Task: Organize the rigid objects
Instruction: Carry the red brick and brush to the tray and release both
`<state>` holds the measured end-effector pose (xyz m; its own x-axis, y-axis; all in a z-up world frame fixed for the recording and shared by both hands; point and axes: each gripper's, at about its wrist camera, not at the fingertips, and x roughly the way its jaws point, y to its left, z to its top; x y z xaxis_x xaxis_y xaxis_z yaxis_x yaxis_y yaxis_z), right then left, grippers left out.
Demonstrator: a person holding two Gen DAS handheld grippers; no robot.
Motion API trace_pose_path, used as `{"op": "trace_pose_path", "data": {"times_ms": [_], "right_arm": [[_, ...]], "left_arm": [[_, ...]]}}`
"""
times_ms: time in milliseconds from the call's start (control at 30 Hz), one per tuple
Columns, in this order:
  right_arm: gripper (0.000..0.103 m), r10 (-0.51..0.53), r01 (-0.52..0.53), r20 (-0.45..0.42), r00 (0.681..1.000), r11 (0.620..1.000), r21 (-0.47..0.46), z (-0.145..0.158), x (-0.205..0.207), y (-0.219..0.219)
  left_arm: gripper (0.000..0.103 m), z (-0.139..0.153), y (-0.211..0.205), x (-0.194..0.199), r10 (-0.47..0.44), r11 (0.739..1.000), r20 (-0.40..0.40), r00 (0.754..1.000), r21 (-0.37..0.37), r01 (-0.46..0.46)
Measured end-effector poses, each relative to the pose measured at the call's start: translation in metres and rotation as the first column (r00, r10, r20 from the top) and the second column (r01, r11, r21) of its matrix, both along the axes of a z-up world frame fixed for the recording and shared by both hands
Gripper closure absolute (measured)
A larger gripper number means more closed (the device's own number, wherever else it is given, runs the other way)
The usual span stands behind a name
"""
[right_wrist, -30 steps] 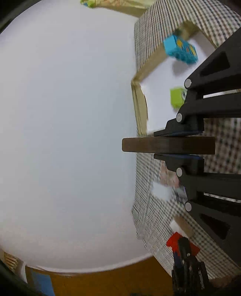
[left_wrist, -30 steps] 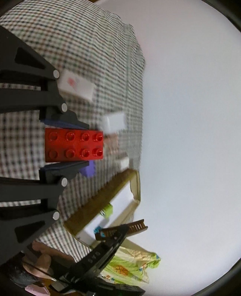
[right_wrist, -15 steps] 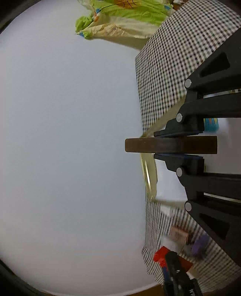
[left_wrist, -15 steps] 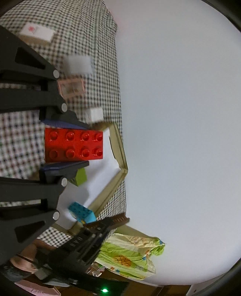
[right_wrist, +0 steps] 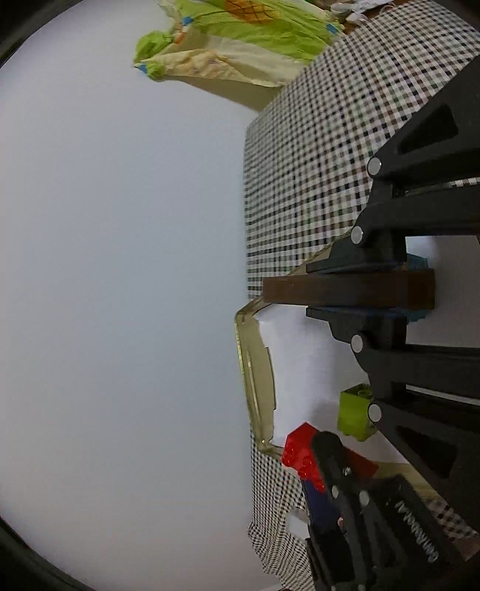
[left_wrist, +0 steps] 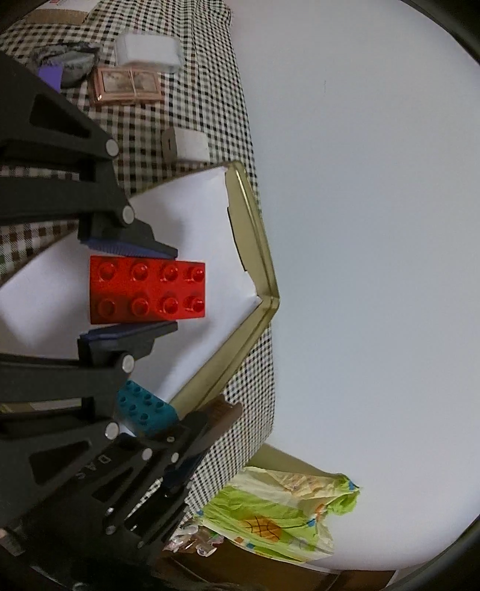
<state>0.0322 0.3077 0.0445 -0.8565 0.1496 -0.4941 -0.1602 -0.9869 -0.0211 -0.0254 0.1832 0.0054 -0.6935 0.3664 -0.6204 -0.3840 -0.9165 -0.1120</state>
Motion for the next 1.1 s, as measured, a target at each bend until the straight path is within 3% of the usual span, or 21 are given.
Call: {"op": "trace_pose_path", "data": {"times_ms": [300,700,733,867,900,933,967,1100], "right_arm": [[0.086,0.024,-0.024,0.024,0.999,0.999,0.027,-0.004,-0.004,-0.011],[0.084,0.083,-0.083,0.022,0.996,0.997,-0.002,-0.005,-0.008,-0.019],[0.077,0.081,-0.081,0.019,0.997,0.997,-0.002,-0.005,-0.008,-0.019],[0.055,0.012,-0.013,-0.06,0.998,1.0,-0.024,0.001,0.002,-0.006],[0.038,0.004,-0.009,-0.093,0.996,0.999,-0.053,0.004,0.008,-0.001],[0.019,-0.001,-0.008,-0.116,0.993,0.997,-0.071,0.006,0.01,0.002],[0.015,-0.017,0.002,-0.165,0.986,0.996,-0.092,0.01,0.018,0.006],[0.014,-0.048,0.032,-0.214,0.976,0.996,-0.079,0.015,0.027,0.008]], "left_arm": [[0.073,-0.01,0.005,-0.01,0.01,1.0,0.025,1.0,-0.017,-0.01],[0.072,-0.022,0.008,-0.014,0.043,0.998,0.037,0.998,-0.057,-0.041],[0.067,-0.022,0.008,-0.014,0.053,0.997,0.034,0.998,-0.064,-0.051],[0.034,-0.014,0.001,-0.01,0.089,0.995,0.012,0.996,-0.051,-0.089],[0.027,-0.011,-0.001,-0.008,0.084,0.996,0.002,0.996,-0.036,-0.084],[0.01,-0.009,-0.002,-0.005,0.087,0.996,-0.011,0.996,-0.03,-0.087],[0.001,-0.006,-0.002,-0.001,0.099,0.995,-0.029,0.995,-0.032,-0.1],[0.001,0.002,-0.004,0.01,0.085,0.996,-0.098,0.992,-0.025,-0.088]]}}
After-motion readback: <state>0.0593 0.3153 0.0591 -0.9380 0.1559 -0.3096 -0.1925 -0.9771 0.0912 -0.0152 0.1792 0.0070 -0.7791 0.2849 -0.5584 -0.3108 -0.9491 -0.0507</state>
